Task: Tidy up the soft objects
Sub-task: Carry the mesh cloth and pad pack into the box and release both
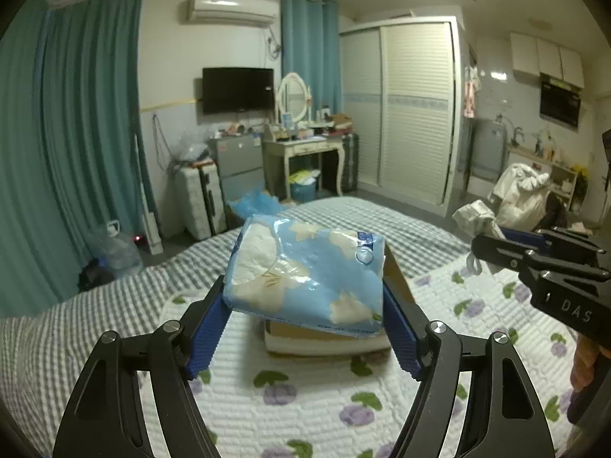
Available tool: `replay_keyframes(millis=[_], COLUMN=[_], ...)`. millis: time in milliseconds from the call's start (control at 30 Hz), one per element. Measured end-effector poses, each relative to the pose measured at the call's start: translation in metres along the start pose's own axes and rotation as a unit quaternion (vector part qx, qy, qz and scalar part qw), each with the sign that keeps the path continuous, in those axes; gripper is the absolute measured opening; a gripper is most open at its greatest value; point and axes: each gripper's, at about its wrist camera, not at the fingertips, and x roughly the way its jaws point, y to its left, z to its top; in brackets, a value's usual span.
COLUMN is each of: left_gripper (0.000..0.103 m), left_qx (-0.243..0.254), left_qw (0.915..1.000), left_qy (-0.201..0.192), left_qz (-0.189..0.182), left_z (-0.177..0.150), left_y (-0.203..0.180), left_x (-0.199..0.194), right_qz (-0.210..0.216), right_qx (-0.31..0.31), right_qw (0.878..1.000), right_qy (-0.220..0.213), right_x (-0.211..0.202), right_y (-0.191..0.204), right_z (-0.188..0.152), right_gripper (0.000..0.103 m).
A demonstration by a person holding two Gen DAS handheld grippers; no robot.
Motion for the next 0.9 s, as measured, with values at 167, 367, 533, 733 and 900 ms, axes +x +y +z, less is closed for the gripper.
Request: replay_keyframes(millis=[167, 367, 533, 733, 900], left_gripper=[0.074, 0.074, 0.074, 0.074, 0.075], left_qx=[0.006, 0.012, 0.016, 0.032, 0.046], left_qw=[1.0, 0.9999, 0.9995, 0.9982, 0.9963], left_qy=[-0.001, 0.011, 0.024, 0.05, 0.072], left_qz=[0.003, 0.0, -0.007, -0.01, -0.011], left_z=[0.01, 0.024, 0.027, 0.017, 0.006], left_y=[-0.001, -0.002, -0.004, -0.012, -0.016], left_x=[0.037, 0.101, 0.155, 0.198, 0.207], right_qz=[0.0, -0.011, -0.015, -0.005, 0.009], right_qx=[-0.001, -0.001, 0.011, 0.033, 0.056], right_qw=[1.0, 1.0, 0.999, 0.997, 0.995], right_qy=[-0.002, 0.005, 0.027, 0.066, 0.079], right_x=[0.028, 0.084, 0.142, 0.21, 0.239], right_y=[-0.01, -0.028, -0.051, -0.076, -0.095], right_z=[0.02, 0.037, 0.036, 0.02, 0.009], right_gripper=[0.024, 0.024, 0.024, 0.024, 0.036])
